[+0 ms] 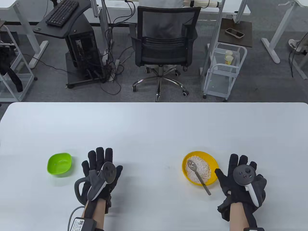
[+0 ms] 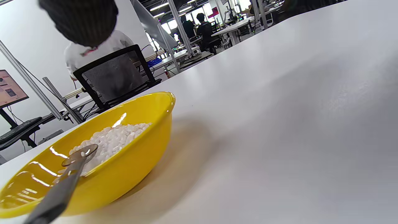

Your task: Scoop rice into small dish

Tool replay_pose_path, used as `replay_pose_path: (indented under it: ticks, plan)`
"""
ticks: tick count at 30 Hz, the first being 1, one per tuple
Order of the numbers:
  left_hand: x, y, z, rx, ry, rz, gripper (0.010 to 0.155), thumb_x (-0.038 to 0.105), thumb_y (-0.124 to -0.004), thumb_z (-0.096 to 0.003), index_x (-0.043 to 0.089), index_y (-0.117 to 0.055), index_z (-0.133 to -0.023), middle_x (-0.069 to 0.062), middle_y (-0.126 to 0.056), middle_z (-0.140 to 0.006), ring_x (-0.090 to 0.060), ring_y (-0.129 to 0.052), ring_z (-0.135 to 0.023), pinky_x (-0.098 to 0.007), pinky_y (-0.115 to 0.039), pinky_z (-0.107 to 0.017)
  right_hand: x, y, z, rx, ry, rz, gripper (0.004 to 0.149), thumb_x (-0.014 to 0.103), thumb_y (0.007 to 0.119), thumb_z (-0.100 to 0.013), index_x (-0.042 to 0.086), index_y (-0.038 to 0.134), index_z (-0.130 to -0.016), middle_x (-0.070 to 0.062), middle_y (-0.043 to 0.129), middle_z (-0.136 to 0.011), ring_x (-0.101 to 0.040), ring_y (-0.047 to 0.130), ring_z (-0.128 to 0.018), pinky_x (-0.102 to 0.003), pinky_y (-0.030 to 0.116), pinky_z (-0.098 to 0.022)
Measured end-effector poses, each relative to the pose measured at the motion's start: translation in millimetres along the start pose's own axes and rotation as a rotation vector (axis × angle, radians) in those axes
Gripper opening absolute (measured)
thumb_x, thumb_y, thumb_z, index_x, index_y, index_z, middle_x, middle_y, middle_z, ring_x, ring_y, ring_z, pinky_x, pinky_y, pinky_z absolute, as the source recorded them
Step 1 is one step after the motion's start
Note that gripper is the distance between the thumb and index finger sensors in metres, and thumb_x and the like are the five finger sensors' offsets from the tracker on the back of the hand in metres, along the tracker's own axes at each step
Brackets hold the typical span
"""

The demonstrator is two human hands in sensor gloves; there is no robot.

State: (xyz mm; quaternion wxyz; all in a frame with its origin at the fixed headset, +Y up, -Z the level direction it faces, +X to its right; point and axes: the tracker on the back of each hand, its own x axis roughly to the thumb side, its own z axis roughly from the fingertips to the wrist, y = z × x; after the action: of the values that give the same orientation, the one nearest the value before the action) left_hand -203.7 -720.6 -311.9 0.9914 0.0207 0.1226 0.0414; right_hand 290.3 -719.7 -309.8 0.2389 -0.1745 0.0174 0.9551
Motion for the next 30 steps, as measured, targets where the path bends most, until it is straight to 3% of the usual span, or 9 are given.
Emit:
replay_pose_path:
  ticks: [18,24,26,30]
  plan:
    - [-5.8,-16.6,-10.3,-0.071,0.02,0.005,0.078,0.07,-0.058,-0.0453,0.046,-0.02,-0.109,0.009,-0.024,-0.127,-0.026,-0.023,-0.119,-0.056,-0.031,-0.086,1.0,3.6,-2.4,0.015,0.001,0.002,0.081,0.057,0.067,-0.057,0.03,0.013,-0.111,-0.007,-0.001,-0.119,-0.041,-0.012,-0.1,-0.067,-0.004,-0.062]
    - [-8.4,18.0,-13.3,0.035,0.051,0.052,0.078,0.07,-0.06,-0.0454,0.047,-0.022,-0.109,0.009,-0.027,-0.127,-0.026,-0.026,-0.119,-0.056,-0.033,-0.086,1.0,2.4,-1.2,0.009,-0.004,-0.017,0.081,0.057,0.067,-0.058,0.029,0.013,-0.112,-0.007,-0.001,-0.119,-0.041,-0.011,-0.1,-0.067,-0.004,-0.061]
    - [-18.9,35.0,-20.4,0.018,0.109,0.062,0.076,0.065,-0.064,-0.047,0.048,-0.022,-0.109,0.009,-0.025,-0.127,-0.026,-0.025,-0.119,-0.056,-0.031,-0.087,0.7,4.0,-1.5,0.02,0.003,-0.009,0.08,0.056,0.066,-0.058,0.029,0.013,-0.111,-0.007,-0.001,-0.119,-0.041,-0.012,-0.099,-0.067,-0.004,-0.061]
    - [-65.5,53.7,-41.6,-0.013,0.245,-0.115,0.075,0.061,-0.066,-0.0485,0.047,-0.024,-0.109,0.01,-0.026,-0.127,-0.027,-0.025,-0.119,-0.056,-0.032,-0.087,2.3,3.1,-0.5,0.004,0.036,0.068,0.081,0.057,0.066,-0.058,0.03,0.012,-0.111,-0.007,-0.002,-0.119,-0.041,-0.013,-0.099,-0.067,-0.004,-0.062]
